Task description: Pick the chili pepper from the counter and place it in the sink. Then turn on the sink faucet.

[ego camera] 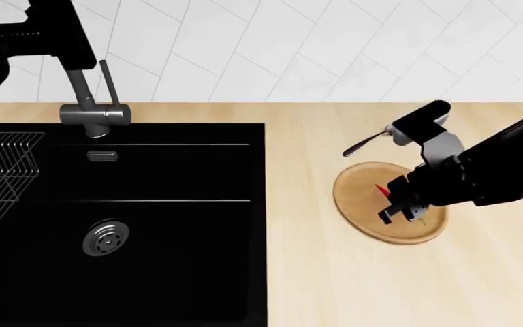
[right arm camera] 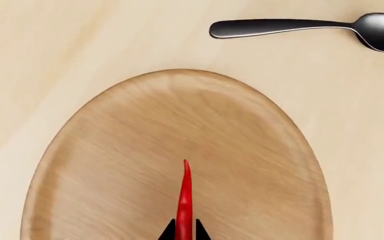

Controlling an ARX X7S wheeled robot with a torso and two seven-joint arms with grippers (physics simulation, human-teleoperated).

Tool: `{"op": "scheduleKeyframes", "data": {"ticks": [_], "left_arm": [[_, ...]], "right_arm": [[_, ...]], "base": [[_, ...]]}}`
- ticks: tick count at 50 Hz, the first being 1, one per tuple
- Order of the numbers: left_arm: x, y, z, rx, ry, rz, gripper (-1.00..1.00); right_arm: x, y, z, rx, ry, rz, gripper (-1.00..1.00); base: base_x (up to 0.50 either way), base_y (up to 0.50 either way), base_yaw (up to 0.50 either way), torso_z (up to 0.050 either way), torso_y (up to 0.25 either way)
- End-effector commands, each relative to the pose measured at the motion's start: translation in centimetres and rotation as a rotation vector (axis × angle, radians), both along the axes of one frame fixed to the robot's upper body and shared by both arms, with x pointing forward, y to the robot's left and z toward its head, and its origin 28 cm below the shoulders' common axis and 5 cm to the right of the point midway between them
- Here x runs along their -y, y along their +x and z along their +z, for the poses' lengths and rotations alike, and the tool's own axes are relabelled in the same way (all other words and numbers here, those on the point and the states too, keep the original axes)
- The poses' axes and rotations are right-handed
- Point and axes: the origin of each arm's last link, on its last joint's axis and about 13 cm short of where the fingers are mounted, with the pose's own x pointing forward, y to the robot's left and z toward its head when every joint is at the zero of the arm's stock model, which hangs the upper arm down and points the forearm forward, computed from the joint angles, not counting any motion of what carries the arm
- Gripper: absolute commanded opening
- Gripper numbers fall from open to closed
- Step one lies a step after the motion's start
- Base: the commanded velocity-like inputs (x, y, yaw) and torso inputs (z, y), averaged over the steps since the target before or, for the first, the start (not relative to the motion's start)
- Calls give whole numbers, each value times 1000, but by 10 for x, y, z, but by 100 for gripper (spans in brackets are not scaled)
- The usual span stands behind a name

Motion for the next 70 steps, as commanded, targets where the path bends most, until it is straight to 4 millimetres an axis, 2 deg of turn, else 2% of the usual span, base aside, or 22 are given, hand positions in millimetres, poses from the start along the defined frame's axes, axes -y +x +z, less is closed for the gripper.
{"op": "scheduleKeyframes", "data": {"ticks": [1, 3, 10, 16, 24, 29, 33, 42, 52, 57, 62, 66, 67, 70], "left_arm": [[0, -1, 1, 2, -3, -1, 100], [0, -1, 2, 5, -3, -2, 100], [0, -2, 2, 4, -2, -1, 100], [-1, -2, 1, 2, -4, -3, 100], [1, 0, 1, -2, 4, -8, 100], [2, 0, 4, 1, 7, -9, 100], [3, 1, 5, 3, 12, -10, 100], [5, 3, 4, -5, 17, -12, 100], [6, 6, -1, -14, 9, -19, 100], [6, 7, -2, -17, 7, -20, 100], [6, 8, -3, -19, 3, -24, 100], [7, 8, -3, -18, 3, -29, 100], [7, 9, -3, -18, 3, -30, 100], [7, 9, -3, -19, 3, -30, 100]], "right_arm": [[1, -4, 35, 100, -9, 7, -100], [-2, -4, 50, 147, 10, 24, -100], [-16, -3, 77, 211, 30, 70, -100], [-30, -3, 77, 233, 58, 122, -100], [-80, -19, 86, 305, 156, 276, -100], [-107, -20, 88, 331, 207, 342, -100], [-137, -18, 78, 332, 258, 422, -100], [-173, -10, 59, 303, 350, 510, -100], [-200, -4, 40, 287, 411, 551, -100], [-212, -4, 25, 259, 433, 573, -100], [-222, 6, 5, 242, 434, 565, -100], [-226, 10, 2, 236, 425, 566, -100], [-228, 11, -5, 238, 420, 568, -100], [-234, 12, -2, 236, 435, 575, -100]], "base": [[0, 0, 0, 0, 0], [0, 0, 0, 0, 0], [0, 0, 0, 0, 0], [0, 0, 0, 0, 0], [0, 0, 0, 0, 0], [0, 0, 0, 0, 0], [0, 0, 0, 0, 0], [0, 0, 0, 0, 0], [0, 0, 0, 0, 0], [0, 0, 0, 0, 0], [0, 0, 0, 0, 0], [0, 0, 0, 0, 0], [0, 0, 0, 0, 0], [0, 0, 0, 0, 0]]}}
